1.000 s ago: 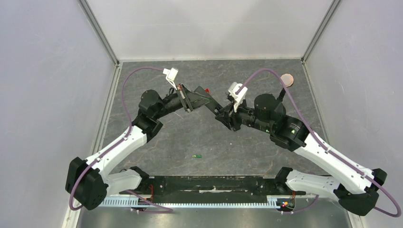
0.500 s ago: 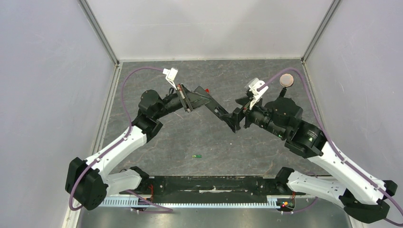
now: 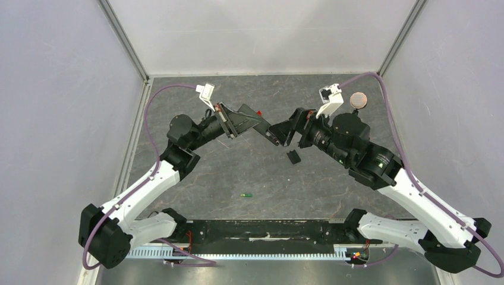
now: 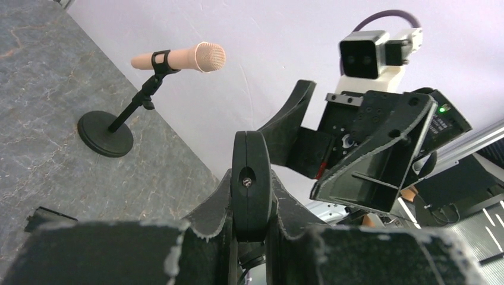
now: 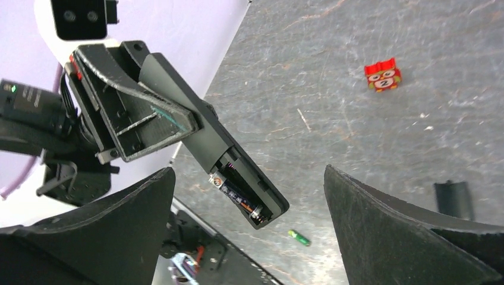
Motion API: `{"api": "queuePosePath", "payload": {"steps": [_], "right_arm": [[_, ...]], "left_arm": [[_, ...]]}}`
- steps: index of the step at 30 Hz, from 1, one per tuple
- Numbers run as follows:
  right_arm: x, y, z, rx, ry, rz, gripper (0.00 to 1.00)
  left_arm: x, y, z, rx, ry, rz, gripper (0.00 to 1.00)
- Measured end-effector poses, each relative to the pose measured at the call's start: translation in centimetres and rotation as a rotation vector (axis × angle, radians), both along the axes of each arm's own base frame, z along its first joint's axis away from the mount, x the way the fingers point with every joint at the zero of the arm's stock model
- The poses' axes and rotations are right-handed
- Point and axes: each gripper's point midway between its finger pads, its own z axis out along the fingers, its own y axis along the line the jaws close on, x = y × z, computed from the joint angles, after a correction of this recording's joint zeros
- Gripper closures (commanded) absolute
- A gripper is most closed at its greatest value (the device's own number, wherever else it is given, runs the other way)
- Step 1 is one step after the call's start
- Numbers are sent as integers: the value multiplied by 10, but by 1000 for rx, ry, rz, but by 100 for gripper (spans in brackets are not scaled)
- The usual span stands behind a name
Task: Load the batteries into the remote control
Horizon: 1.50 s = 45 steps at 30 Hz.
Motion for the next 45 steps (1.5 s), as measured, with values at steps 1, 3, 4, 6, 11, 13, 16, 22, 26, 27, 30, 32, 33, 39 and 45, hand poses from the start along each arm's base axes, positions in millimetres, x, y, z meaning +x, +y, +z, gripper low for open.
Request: {"api": "queuePosePath", "payload": {"steps": [1,3,4,6,11,13,16,22,26,27,30,32,33,39,45], "right_arm": [[1,1,-1,20,23,-9,2],[4,4,-4,62,70,-28,2],[4,4,-5,84,89,-36,2],[5,5,-6,124,110,-47,2],[6,8,-12,196,155,-58,2],[7,9,-12,213,165,-57,2],[8,11,-9,245,173,-49,2],[9,18,-6,279,180,-21,11],[9,27,-10,277,196,16,16],[9,28,-11,276,199,22,18],[9,31,-13,272,207,35,23],[8,31,-14,274,209,40,26],[8,31,-14,276,211,45,27],[11,31,-21,292,240,58,34],[11,30,-22,324,246,78,37]], "left_arm": [[0,1,1,-7,6,4,98],[1,1,3,-18,17,12,98],[2,2,4,-24,22,18,98],[3,2,6,-35,32,24,98],[5,4,11,-69,60,34,98],[6,4,12,-75,72,33,98],[5,4,12,-79,78,32,98],[6,5,14,-86,82,36,98],[7,7,16,-92,79,49,98],[7,7,16,-93,79,51,98],[7,7,17,-95,78,53,98],[7,7,17,-96,77,53,98],[7,7,17,-96,78,54,98],[7,8,17,-96,81,58,98],[9,8,16,-97,88,68,98]]}}
